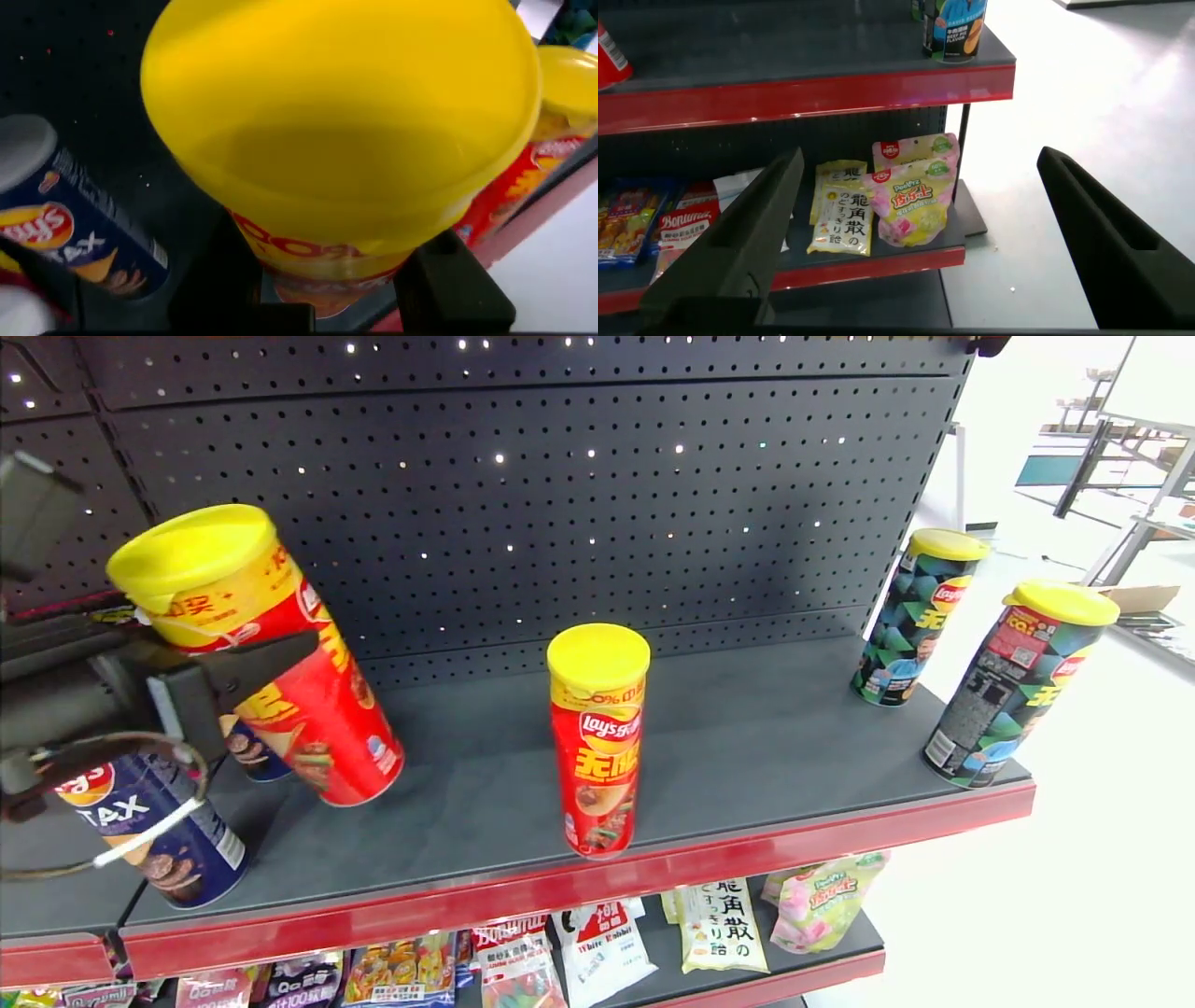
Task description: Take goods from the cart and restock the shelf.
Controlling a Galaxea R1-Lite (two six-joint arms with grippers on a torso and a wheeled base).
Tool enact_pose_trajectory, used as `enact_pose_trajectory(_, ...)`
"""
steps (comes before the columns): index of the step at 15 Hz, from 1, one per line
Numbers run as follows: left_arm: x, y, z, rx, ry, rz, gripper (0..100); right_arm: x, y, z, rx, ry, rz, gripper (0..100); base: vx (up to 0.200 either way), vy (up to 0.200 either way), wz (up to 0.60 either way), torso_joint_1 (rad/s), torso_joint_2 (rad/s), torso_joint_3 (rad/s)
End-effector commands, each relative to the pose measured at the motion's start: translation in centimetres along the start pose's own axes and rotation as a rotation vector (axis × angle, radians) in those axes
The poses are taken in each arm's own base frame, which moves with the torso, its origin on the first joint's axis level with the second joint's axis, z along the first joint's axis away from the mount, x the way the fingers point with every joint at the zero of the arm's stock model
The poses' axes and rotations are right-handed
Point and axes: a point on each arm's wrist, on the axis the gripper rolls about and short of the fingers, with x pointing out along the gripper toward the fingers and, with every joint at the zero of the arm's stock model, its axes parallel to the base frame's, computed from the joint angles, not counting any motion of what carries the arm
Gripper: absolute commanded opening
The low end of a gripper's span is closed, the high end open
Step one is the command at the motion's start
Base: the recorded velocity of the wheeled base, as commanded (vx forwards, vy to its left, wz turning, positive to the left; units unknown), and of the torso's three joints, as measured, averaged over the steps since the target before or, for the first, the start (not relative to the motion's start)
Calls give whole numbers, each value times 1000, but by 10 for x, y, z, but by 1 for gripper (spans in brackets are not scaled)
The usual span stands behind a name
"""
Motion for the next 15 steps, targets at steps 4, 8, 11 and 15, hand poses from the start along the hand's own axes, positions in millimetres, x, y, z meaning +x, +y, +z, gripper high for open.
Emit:
enact_pose_trajectory(4, 103, -21, 10, -45, 66, -48, 0, 0, 0, 0, 0, 1, 0, 100, 0, 0, 0, 0, 0, 0)
enact_pose_trajectory(8, 156, -37, -3, -75, 87, -57, 0, 0, 0, 0, 0, 1, 0, 100, 0, 0, 0, 0, 0, 0)
enact_pose_trajectory(11, 180, -45, -17, -77, 85, -72, 0, 0, 0, 0, 0, 1, 0, 100, 0, 0, 0, 0, 0, 0)
enact_pose_trajectory(15, 208, -55, -22, -73, 95, -87, 0, 0, 0, 0, 0, 1, 0, 100, 0, 0, 0, 0, 0, 0)
